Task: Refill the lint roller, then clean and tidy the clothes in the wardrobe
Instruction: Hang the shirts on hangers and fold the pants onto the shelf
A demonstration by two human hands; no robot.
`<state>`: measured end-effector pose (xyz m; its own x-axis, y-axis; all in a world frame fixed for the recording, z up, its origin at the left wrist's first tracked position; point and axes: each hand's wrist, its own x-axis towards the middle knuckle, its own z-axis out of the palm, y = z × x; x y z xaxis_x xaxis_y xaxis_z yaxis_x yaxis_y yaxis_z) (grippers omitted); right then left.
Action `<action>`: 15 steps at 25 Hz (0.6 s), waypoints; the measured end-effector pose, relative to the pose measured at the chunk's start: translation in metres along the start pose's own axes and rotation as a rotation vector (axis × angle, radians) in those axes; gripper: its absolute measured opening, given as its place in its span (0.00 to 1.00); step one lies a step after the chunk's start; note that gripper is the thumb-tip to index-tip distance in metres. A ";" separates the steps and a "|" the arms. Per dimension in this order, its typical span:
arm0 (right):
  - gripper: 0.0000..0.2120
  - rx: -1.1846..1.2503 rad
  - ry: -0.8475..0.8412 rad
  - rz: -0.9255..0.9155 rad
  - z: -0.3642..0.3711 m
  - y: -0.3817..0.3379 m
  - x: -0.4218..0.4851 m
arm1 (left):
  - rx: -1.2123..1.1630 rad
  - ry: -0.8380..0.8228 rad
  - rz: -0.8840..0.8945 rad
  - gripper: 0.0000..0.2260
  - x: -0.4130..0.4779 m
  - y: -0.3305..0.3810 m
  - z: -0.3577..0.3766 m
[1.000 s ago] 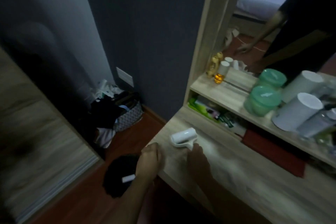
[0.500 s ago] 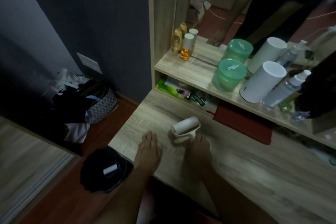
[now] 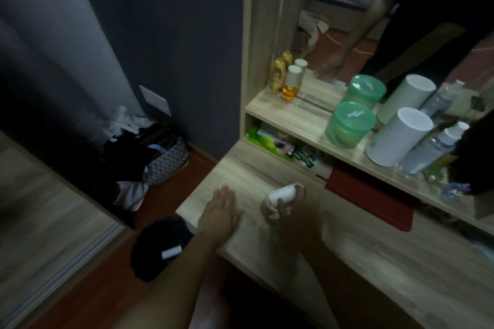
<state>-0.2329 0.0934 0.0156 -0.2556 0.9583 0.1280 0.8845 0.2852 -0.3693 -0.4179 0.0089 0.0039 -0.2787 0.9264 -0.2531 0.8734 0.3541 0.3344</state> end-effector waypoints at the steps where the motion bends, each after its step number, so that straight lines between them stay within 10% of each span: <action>1: 0.25 0.029 0.026 -0.051 -0.005 -0.019 0.010 | -0.003 0.041 -0.005 0.30 -0.001 -0.006 -0.021; 15: 0.21 0.563 0.160 -1.036 -0.075 -0.587 -0.011 | 0.359 0.963 -0.325 0.30 -0.218 -0.308 -0.406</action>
<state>-0.7199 -0.0859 0.3000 -0.6608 0.2643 0.7025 -0.0212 0.9290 -0.3695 -0.7888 -0.2502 0.3241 -0.5786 0.5617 0.5914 0.7235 0.6882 0.0542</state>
